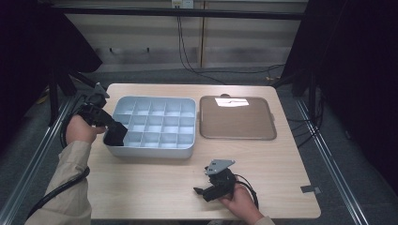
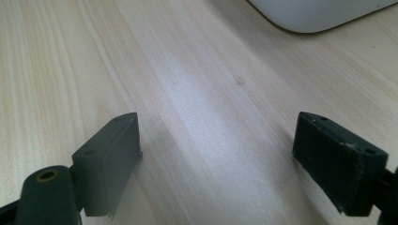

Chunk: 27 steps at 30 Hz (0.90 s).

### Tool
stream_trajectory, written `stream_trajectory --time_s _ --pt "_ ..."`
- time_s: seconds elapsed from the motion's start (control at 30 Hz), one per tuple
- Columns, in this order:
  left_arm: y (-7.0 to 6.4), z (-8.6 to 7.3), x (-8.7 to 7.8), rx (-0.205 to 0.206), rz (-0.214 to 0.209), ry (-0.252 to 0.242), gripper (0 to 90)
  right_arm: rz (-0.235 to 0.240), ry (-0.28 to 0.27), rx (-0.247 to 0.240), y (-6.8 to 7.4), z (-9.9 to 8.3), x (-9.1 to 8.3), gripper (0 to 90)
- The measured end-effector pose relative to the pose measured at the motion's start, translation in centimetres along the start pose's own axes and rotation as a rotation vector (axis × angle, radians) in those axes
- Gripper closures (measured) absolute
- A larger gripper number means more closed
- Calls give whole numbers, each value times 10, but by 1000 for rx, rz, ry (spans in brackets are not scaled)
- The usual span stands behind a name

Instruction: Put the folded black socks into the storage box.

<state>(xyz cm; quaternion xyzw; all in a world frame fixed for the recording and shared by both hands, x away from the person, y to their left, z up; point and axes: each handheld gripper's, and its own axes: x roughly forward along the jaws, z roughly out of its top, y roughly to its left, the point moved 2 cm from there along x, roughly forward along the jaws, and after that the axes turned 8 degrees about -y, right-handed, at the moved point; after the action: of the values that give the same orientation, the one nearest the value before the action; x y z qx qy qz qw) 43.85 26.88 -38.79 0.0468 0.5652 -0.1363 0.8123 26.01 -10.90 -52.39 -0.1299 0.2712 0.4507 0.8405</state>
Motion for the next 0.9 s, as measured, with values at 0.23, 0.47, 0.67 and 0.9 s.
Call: stream_trajectory --time_s 0.23,0.47,0.67,0.9 --pt "-1 5 -6 -4 10 -3 595 0 0 0 0 0 0 150" --pt "-3 7 -9 4 -12 16 669 0 0 0 0 0 0 151" --pt "-3 8 -12 0 -23 37 745 3 2 0 0 0 0 150" --pt "-3 10 -16 -4 -17 44 826 4 4 4 0 0 0 150"
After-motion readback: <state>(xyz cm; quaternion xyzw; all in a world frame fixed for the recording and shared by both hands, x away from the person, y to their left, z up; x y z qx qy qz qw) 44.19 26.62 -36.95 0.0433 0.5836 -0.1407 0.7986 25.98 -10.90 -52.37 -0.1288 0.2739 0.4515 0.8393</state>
